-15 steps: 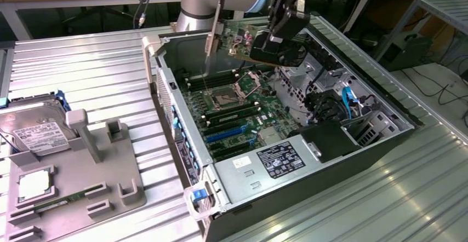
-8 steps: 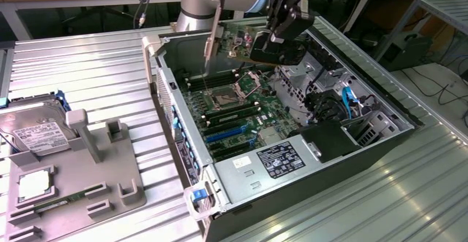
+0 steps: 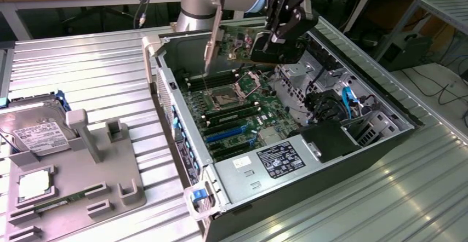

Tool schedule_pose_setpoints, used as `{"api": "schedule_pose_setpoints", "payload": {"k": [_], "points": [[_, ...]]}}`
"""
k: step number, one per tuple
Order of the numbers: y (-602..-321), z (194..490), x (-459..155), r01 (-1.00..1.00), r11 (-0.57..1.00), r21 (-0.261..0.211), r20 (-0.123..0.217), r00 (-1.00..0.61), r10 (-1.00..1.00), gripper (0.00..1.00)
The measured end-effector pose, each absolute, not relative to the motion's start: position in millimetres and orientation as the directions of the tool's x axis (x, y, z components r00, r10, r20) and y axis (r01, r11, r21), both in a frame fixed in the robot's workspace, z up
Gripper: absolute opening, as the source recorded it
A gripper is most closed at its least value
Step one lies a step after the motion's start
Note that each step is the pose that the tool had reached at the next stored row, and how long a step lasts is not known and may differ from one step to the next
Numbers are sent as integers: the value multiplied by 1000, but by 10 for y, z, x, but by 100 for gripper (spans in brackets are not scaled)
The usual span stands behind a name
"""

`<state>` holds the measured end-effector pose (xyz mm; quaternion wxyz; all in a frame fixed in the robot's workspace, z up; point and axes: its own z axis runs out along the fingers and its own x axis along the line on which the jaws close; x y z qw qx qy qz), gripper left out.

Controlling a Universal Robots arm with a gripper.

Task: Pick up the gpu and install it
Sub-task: 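Insert the gpu into the slot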

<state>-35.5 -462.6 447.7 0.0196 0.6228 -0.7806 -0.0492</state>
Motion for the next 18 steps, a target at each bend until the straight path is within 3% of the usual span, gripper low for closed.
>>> {"api": "schedule_pose_setpoints", "payload": {"k": [5,18], "points": [[-4626,4472,-355,-980,171,97,-32,-175,-984,27],[-4626,4426,-354,-998,50,29,-38,-51,-998,27]]}}
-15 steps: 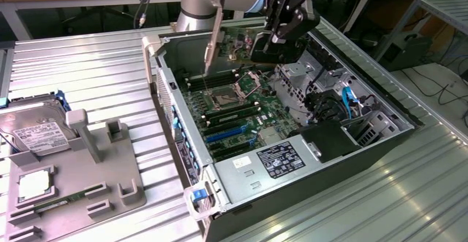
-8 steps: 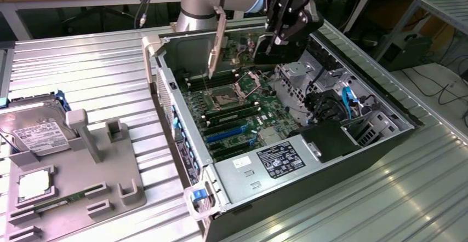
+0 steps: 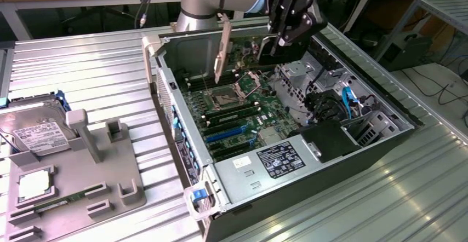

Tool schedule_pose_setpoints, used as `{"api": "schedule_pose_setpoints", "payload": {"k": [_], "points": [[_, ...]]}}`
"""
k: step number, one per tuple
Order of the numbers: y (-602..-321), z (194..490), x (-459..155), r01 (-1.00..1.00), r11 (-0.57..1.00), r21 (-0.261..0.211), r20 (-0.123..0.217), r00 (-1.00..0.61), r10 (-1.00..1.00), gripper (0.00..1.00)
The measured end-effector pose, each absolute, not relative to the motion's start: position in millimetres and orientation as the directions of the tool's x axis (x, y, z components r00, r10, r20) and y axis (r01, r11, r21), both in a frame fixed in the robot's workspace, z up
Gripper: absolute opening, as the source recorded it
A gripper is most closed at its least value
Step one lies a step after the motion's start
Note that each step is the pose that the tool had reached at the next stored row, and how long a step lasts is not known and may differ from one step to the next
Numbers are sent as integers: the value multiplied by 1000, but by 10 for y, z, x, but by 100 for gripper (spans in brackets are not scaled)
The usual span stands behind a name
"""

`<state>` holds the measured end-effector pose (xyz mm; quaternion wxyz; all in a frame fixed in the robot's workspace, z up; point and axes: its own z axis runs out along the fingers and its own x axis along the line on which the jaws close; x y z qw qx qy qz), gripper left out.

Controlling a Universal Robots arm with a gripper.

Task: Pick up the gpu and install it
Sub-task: 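Insert the gpu into the slot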

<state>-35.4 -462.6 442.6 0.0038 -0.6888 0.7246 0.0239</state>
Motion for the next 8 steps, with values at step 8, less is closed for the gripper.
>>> {"api": "schedule_pose_setpoints", "payload": {"k": [8], "points": [[-4626,4362,-356,-998,59,19,-39,-60,-997,27]]}}
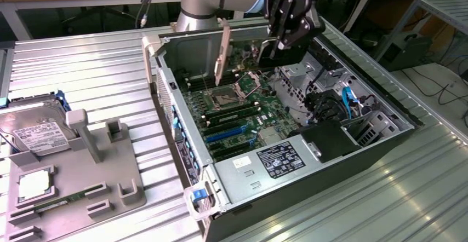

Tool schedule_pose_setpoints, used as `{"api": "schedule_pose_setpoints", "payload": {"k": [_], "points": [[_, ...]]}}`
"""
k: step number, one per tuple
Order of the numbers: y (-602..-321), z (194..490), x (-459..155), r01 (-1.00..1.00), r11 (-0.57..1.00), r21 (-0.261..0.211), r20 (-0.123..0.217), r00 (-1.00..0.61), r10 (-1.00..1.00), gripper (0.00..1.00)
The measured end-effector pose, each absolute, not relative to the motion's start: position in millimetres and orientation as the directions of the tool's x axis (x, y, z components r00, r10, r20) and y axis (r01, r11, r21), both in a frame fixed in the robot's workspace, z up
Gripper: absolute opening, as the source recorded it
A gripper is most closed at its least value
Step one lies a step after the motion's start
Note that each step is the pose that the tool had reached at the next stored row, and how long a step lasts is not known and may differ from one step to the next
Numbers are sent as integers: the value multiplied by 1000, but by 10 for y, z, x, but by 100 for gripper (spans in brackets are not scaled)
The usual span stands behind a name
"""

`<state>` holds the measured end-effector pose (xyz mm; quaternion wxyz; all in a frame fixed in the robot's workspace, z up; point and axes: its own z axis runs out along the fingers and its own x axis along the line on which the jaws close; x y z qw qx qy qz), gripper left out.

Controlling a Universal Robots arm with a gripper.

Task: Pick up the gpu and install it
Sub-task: 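Insert the gpu into the slot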

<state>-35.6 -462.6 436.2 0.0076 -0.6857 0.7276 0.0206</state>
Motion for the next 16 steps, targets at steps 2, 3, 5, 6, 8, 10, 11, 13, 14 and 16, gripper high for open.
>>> {"api": "schedule_pose_setpoints", "payload": {"k": [2,3,5,6,8,10,11,13,14,16], "points": [[-4627,4360,-355,-998,59,18,-39,-60,-997,27],[-4627,4357,-355,-998,59,18,-39,-60,-997,27],[-4627,4345,-364,-998,60,13,-40,-60,-997,27],[-4626,4332,-371,-998,61,12,-40,-61,-997,27],[-4624,4298,-373,-998,61,12,-40,-61,-997,27],[-4624,4275,-378,-998,62,12,-41,-62,-997,27],[-4624,4260,-378,-998,63,13,-41,-63,-997,27],[-4624,4223,-375,-998,63,13,-40,-63,-997,27],[-4624,4213,-376,-998,63,13,-40,-63,-997,27],[-4621,4205,-377,-998,62,13,-38,-62,-997,27]]}}
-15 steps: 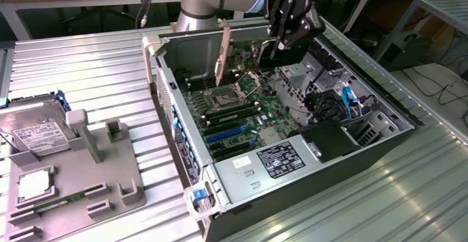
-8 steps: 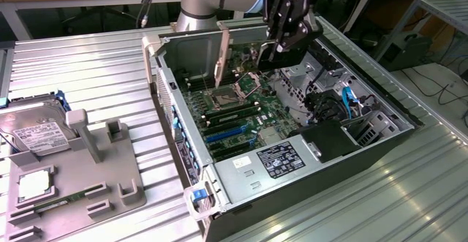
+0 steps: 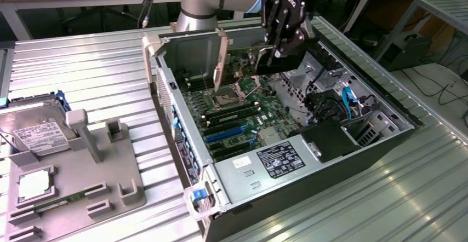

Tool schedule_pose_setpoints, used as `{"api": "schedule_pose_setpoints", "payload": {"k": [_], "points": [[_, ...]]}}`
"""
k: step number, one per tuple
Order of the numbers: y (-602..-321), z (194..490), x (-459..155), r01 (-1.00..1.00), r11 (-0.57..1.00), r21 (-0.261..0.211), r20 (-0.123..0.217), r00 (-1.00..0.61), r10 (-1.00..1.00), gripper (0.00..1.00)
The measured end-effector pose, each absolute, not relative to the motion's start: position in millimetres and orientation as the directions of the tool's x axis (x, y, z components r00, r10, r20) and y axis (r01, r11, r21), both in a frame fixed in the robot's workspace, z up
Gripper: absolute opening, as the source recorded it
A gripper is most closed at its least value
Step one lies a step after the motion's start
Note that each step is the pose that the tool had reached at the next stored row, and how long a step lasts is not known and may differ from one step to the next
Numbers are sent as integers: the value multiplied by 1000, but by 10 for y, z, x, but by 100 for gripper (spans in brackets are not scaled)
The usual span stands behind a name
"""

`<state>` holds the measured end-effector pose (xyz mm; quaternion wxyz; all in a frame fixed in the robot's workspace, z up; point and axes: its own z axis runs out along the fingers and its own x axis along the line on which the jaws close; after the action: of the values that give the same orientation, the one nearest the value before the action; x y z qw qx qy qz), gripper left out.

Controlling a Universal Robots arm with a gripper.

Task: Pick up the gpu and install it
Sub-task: 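Insert the gpu into the slot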

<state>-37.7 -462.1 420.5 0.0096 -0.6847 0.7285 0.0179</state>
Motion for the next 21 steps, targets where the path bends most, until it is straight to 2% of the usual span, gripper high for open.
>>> {"api": "schedule_pose_setpoints", "payload": {"k": [21], "points": [[-4611,4010,-387,-1000,3,14,-39,-3,-999,27]]}}
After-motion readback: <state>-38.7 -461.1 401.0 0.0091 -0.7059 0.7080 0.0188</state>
